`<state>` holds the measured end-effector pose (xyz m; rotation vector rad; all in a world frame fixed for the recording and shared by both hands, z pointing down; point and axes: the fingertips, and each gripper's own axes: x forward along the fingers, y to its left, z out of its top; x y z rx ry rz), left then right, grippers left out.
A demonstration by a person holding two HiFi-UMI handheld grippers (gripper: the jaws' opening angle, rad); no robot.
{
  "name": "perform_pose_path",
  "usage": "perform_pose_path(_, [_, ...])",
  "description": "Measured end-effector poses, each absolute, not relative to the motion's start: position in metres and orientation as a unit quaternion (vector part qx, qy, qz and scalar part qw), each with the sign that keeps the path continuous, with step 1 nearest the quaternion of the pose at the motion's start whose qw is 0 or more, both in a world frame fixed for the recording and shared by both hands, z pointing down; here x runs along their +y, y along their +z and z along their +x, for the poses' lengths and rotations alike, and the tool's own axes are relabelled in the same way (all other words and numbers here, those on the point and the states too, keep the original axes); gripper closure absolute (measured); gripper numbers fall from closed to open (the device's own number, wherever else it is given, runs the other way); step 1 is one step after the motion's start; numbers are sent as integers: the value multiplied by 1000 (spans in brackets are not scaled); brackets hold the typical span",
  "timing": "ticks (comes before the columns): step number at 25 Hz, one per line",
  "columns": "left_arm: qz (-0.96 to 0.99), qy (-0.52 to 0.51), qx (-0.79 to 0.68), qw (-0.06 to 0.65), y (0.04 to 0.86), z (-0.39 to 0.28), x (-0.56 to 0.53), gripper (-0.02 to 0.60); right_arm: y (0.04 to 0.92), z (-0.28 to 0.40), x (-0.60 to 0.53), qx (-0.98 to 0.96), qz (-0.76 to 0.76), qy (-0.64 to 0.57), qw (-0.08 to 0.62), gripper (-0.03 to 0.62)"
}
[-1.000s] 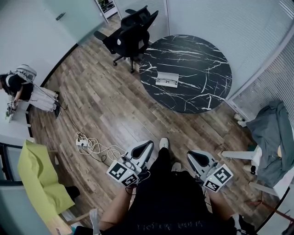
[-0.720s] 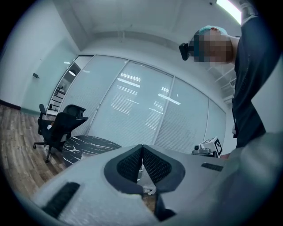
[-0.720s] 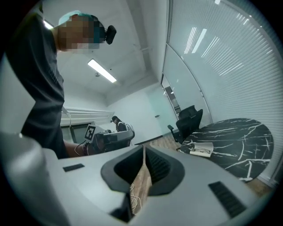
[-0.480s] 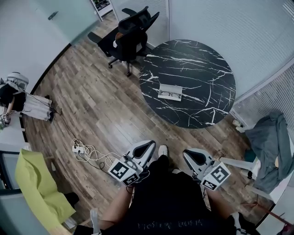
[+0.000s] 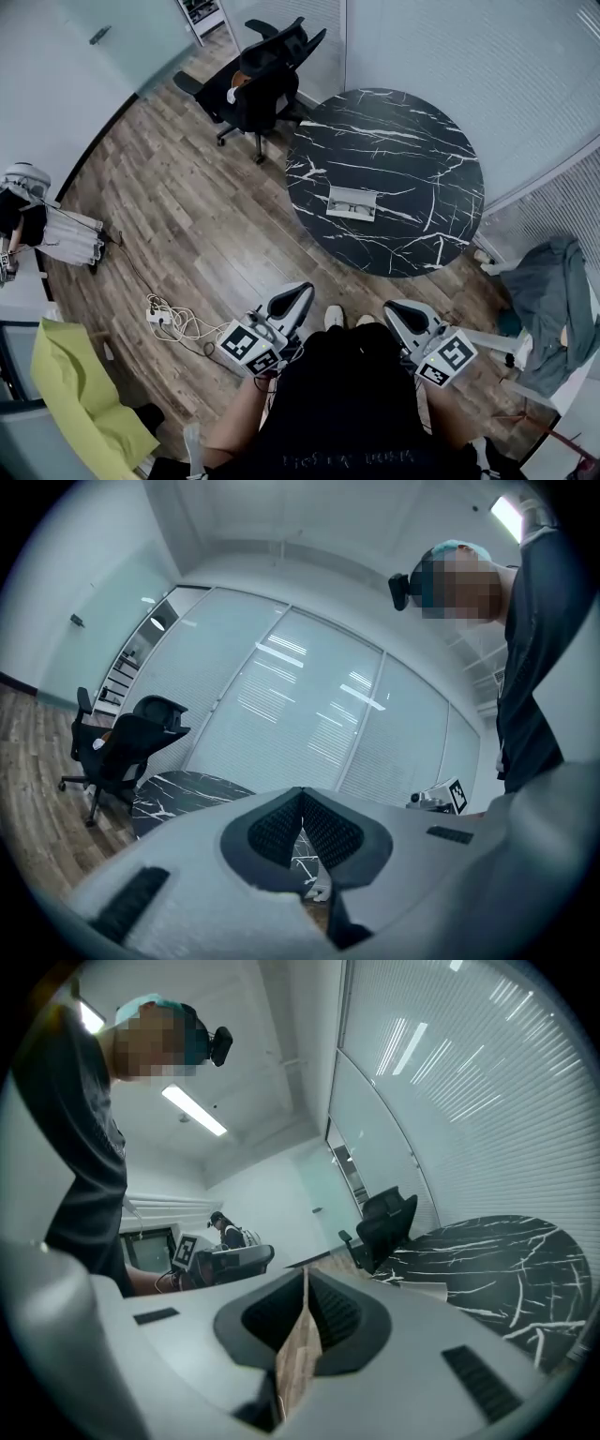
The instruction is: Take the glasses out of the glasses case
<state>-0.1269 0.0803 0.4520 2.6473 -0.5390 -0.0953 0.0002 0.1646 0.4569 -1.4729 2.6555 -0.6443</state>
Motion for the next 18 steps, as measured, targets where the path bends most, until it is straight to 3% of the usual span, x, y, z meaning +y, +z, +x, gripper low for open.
perform_pose_path(18, [953,-18,-223,204,452,-98,30,563,473,30,97,868,-442,-227,19,562])
